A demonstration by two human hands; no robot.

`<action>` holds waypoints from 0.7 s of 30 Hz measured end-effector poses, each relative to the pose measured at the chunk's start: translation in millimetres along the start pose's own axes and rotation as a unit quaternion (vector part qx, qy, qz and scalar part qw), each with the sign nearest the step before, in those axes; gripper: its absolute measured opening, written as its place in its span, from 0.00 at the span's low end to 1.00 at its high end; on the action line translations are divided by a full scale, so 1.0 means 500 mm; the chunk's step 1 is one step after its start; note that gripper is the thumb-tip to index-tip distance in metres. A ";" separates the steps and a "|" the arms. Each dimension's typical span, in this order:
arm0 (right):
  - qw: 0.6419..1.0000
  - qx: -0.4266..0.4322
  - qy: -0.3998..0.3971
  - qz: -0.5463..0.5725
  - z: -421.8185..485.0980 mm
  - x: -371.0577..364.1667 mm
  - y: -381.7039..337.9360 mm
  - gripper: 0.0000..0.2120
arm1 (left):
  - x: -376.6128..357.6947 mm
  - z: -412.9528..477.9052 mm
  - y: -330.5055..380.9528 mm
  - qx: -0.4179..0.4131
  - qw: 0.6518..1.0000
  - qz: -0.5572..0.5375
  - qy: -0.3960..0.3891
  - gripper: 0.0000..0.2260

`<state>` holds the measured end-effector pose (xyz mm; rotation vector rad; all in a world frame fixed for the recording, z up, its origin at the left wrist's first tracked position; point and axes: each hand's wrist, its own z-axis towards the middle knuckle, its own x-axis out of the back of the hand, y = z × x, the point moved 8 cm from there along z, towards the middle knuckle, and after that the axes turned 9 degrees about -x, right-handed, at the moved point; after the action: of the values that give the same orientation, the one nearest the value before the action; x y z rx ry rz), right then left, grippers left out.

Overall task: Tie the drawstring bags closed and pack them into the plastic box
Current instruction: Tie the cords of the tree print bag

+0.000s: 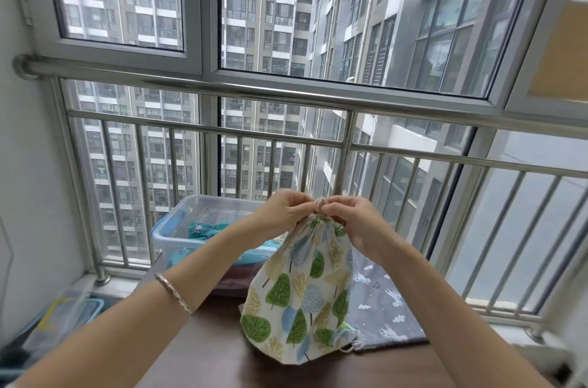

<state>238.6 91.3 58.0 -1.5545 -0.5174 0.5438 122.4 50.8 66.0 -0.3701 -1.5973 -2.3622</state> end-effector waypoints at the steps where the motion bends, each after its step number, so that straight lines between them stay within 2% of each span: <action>1: 0.997 0.035 0.048 -0.044 -0.002 0.010 -0.006 0.05 | 0.002 -0.002 -0.004 0.008 1.000 -0.012 0.006 0.13; 3: 0.978 0.099 0.118 -0.138 -0.008 0.024 -0.022 0.14 | 0.005 -0.005 -0.013 0.020 0.999 -0.024 0.007 0.11; 6: 0.962 0.149 0.118 -0.198 -0.017 0.015 -0.035 0.09 | 0.004 -0.006 -0.022 0.036 0.999 -0.025 0.004 0.11; 10: 0.970 0.147 0.098 -0.166 -0.023 0.007 -0.038 0.08 | 0.007 -0.004 -0.019 0.054 0.998 -0.024 0.017 0.10; 14: 0.956 0.146 0.123 -0.224 -0.018 0.014 -0.034 0.10 | 0.008 0.001 -0.016 0.055 0.998 -0.017 0.000 0.08; 16: 0.964 0.127 0.129 -0.197 -0.009 0.039 -0.026 0.09 | 0.023 -0.001 -0.010 0.047 0.999 0.004 -0.002 0.06; 19: 0.982 0.099 0.091 -0.130 -0.007 0.071 -0.018 0.07 | 0.074 -0.010 0.001 0.017 0.994 0.105 0.040 0.06; 21: 0.988 0.070 0.042 -0.133 -0.008 0.067 -0.004 0.07 | 0.095 -0.016 0.005 0.002 0.990 0.121 0.067 0.05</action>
<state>267.2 109.2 59.4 -1.3422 -0.5985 0.3029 78.3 39.2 82.0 -0.3724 -1.4091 -2.1531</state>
